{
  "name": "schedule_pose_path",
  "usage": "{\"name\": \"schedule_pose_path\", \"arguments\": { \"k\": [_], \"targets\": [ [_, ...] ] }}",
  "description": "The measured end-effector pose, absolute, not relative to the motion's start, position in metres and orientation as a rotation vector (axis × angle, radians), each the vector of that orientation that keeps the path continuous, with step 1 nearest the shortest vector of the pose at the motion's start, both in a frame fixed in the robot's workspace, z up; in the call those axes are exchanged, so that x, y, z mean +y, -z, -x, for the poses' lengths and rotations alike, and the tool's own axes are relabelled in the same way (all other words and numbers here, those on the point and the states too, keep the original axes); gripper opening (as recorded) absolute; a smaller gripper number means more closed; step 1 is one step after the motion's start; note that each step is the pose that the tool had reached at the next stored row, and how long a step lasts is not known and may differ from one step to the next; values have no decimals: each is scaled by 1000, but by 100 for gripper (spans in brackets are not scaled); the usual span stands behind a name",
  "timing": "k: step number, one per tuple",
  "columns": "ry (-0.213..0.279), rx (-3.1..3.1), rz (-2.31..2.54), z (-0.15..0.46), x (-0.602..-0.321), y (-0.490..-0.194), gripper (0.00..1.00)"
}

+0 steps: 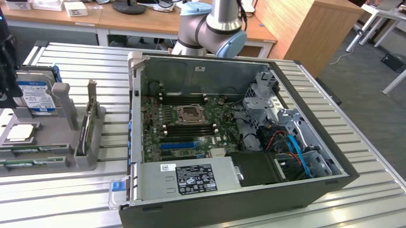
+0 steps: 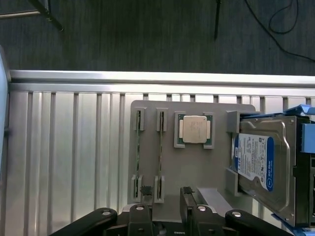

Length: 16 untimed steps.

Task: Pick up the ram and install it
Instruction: 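Pick up the ram and move it above insertion slot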

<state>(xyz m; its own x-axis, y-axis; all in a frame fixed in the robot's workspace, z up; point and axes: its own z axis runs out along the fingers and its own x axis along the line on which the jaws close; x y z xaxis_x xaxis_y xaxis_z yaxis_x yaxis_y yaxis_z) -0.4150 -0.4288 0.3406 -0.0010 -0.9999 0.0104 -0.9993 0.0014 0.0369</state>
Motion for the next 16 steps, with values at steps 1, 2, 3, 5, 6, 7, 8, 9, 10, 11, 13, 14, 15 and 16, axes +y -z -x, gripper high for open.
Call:
{"name": "schedule_pose_path", "arguments": {
  "k": [1, 2, 3, 5, 6, 7, 8, 9, 10, 11, 13, 14, 15, 16],
  "targets": [
    [29, -2199, -2197, 415, -429, -339, 36],
    [29, -2198, -2197, 415, -429, -335, 36],
    [29, -2198, -2197, 415, -429, -333, 36],
    [29, -2198, -2197, 415, -429, -330, 36],
    [29, -2198, -2198, 415, -429, -326, 36],
    [29, -2197, -2198, 415, -429, -325, 36],
    [29, -2197, -2198, 415, -429, -323, 36],
    [29, -2197, -2199, 415, -429, -321, 36],
    [29, -2196, -2199, 415, -429, -320, 36],
    [29, -2196, -2199, 415, -429, -318, 36],
    [29, -2196, -2199, 415, -429, -318, 36],
    [29, -2196, -2199, 415, -429, -318, 36],
    [29, -2196, -2199, 415, -429, -318, 36],
    [29, -2196, -2199, 415, -429, -318, 36]
  ]
}}
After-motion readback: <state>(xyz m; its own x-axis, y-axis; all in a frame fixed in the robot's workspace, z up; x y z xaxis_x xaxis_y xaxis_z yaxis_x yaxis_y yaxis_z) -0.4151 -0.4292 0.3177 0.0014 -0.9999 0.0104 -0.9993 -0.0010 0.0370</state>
